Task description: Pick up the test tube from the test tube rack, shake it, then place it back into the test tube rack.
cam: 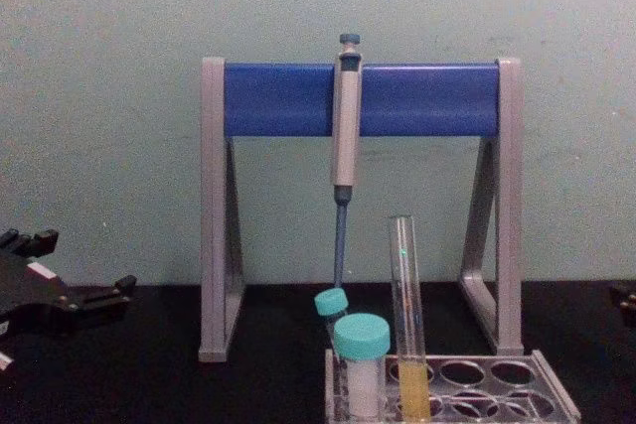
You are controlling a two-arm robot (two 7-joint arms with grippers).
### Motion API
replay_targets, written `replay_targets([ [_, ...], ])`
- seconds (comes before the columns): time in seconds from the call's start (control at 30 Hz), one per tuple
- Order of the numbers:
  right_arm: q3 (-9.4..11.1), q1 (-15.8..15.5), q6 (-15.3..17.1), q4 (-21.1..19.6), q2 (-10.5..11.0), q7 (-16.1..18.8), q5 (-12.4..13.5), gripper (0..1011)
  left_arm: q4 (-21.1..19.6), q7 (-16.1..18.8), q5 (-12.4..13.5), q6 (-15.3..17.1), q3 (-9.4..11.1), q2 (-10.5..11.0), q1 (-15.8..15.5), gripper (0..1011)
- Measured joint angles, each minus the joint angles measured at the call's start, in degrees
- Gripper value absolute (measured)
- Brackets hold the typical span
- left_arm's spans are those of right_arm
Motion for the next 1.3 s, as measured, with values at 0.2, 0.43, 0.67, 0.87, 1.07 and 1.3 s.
replay_targets([
  [0.2,0.0,0.0,0.0,0.0,0.0,0.0,0.0,1000,0.0,0.0,0.0,0.0,0.0,0.0,0.0,1001],
  [0.43,-0.1,0.1,0.0,0.0,0.1,0.0,0.0,1000,0.0,0.0,0.0,0.0,0.0,0.0,0.0,1001],
  [0.67,-0.1,0.1,0.0,0.0,0.1,0.0,0.0,1000,0.0,0.0,0.0,0.0,0.0,0.0,0.0,1001],
  [0.87,-0.1,0.1,0.0,0.0,0.1,0.0,0.0,1000,0.0,0.0,0.0,0.0,0.0,0.0,0.0,1001],
  [1.07,-0.1,0.1,0.0,0.0,0.1,0.0,0.0,1000,0.0,0.0,0.0,0.0,0.0,0.0,0.0,1001],
  [1.3,-0.1,0.1,0.0,0.0,0.1,0.0,0.0,1000,0.0,0.0,0.0,0.0,0.0,0.0,0.0,1001],
])
